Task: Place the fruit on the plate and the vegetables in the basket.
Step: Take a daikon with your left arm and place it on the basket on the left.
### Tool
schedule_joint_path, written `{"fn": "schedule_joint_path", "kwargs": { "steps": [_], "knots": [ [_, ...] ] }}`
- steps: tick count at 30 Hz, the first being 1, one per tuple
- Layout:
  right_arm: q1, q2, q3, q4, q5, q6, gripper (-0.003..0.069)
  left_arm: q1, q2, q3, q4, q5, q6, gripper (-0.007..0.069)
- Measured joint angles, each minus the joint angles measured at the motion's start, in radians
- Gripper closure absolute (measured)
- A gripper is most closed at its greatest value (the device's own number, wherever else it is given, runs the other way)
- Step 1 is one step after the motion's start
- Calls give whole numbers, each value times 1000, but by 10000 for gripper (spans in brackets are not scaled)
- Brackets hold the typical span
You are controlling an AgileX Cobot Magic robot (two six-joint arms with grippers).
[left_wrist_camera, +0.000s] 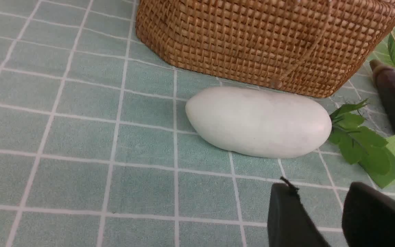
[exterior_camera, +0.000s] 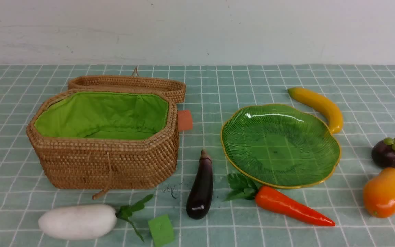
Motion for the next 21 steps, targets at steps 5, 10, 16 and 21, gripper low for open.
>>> {"fn": "schedule_joint_path", "kwargs": {
  "steps": [5,10,16,21],
  "knots": [
    [0,0,0,0,0,0,419,0,0,0,0,0,0,386],
    [0,0,0,0,0,0,419,0,0,0,17,0,12,386],
    [0,0,0,0,0,0,419,0,0,0,316,-51,137,386],
    [0,0,0,0,0,0,419,0,0,0,666,-108,213,386]
  ]
}}
